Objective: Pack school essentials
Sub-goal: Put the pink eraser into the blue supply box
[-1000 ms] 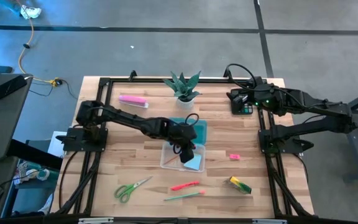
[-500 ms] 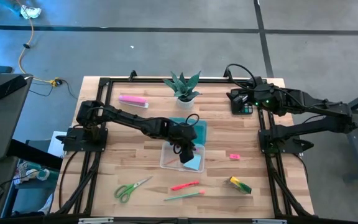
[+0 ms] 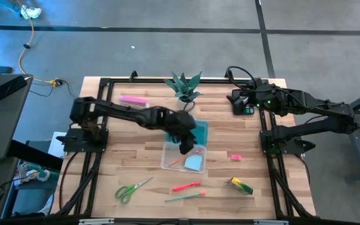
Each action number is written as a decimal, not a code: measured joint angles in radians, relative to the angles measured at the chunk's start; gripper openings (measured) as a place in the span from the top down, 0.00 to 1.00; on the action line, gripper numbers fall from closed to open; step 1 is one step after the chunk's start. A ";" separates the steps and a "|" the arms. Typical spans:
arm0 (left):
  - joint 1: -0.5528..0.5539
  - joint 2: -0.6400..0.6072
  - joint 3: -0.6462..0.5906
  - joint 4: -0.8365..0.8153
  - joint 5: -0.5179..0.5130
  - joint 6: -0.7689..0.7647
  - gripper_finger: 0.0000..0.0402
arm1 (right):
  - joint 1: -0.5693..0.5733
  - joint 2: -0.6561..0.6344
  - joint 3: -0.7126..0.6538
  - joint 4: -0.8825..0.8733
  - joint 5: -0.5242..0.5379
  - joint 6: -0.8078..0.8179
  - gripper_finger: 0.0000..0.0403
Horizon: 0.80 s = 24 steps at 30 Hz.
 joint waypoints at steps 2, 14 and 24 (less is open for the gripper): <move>0.019 -0.042 0.000 -0.026 0.000 0.016 0.69 | 0.000 0.000 0.000 0.011 -0.036 -0.009 0.03; 0.052 -0.360 -0.050 -0.244 -0.184 0.045 0.72 | 0.045 0.046 0.000 -0.104 -0.328 -0.025 0.03; 0.042 -0.479 -0.330 -0.114 -0.263 -0.178 0.72 | 0.223 0.117 -0.013 -0.273 -0.339 -0.018 0.03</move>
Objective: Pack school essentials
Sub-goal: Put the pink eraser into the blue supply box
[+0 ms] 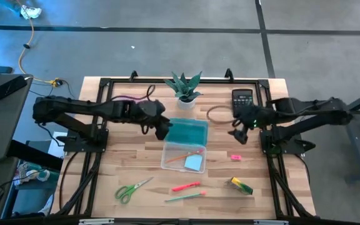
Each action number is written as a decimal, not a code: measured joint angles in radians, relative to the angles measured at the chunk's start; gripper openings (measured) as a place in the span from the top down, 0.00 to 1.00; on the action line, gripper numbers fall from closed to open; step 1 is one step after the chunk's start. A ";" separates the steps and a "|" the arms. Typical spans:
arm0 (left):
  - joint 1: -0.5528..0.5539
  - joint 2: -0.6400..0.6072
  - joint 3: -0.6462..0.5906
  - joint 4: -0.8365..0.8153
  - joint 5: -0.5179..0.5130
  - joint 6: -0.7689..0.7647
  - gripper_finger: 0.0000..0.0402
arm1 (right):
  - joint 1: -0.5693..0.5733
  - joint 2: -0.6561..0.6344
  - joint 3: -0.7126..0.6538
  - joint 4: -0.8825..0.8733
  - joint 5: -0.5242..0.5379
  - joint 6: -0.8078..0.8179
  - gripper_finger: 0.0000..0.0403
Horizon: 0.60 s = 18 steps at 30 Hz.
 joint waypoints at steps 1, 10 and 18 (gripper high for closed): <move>-0.002 0.000 -0.020 0.018 0.000 -0.015 0.72 | 0.017 0.010 -0.013 -0.008 -0.007 0.010 0.03; -0.014 0.005 -0.084 0.023 -0.026 -0.057 0.72 | 0.170 0.054 -0.202 0.042 -0.074 0.151 0.03; -0.004 0.005 -0.084 0.035 -0.027 -0.042 0.72 | 0.274 0.059 -0.324 0.055 -0.063 0.180 0.03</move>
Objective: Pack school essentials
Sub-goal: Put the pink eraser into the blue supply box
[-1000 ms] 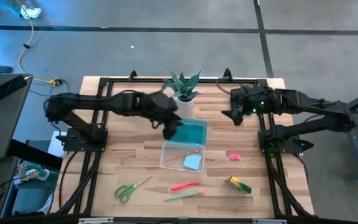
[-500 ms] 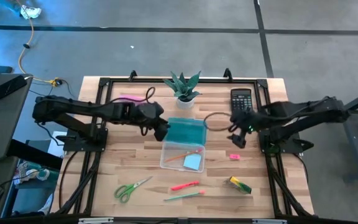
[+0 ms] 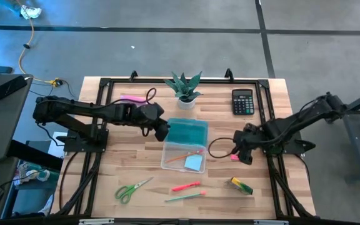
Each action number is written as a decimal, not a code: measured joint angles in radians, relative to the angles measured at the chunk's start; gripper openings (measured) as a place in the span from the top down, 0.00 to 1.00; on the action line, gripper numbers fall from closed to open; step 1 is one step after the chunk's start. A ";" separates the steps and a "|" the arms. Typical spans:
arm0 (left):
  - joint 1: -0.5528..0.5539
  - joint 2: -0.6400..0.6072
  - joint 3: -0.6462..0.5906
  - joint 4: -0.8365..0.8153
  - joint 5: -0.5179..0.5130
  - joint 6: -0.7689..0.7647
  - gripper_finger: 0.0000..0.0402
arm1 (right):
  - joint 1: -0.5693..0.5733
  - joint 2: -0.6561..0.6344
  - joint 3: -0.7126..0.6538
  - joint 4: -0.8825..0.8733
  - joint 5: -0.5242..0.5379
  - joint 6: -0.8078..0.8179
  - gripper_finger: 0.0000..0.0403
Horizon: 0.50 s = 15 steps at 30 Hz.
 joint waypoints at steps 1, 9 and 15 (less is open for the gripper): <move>0.000 0.000 0.000 0.000 -0.003 0.000 0.72 | 0.008 0.000 -0.016 0.008 0.000 0.000 0.03; 0.000 0.000 0.000 0.001 -0.018 0.000 0.72 | 0.063 0.081 -0.134 0.188 0.008 -0.006 0.03; 0.000 0.000 0.000 0.001 -0.019 -0.001 0.72 | 0.081 0.208 -0.143 0.295 -0.008 -0.043 0.03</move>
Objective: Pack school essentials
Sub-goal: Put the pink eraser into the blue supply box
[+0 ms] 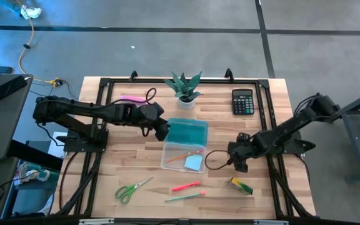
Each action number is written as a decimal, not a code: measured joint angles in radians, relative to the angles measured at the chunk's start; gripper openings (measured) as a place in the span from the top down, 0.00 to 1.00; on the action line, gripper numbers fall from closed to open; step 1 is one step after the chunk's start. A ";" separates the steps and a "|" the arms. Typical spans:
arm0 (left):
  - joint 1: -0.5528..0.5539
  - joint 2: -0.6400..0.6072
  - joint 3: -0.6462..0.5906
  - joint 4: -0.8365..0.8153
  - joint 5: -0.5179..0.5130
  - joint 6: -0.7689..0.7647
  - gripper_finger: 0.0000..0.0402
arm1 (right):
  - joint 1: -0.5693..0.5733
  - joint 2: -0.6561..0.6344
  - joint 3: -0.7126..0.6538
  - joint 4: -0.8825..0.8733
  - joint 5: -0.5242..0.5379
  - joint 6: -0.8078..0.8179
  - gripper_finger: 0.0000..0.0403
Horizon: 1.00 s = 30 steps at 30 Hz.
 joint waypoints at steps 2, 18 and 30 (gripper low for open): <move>0.000 0.000 0.000 0.005 0.000 0.000 0.72 | 0.011 0.041 0.000 0.017 -0.001 -0.010 0.03; 0.000 0.000 0.000 0.014 -0.001 -0.018 0.72 | 0.044 0.170 0.004 0.041 -0.037 -0.010 0.38; 0.000 0.000 0.000 0.015 0.000 -0.010 0.72 | -0.003 0.169 -0.011 0.074 -0.107 -0.044 0.51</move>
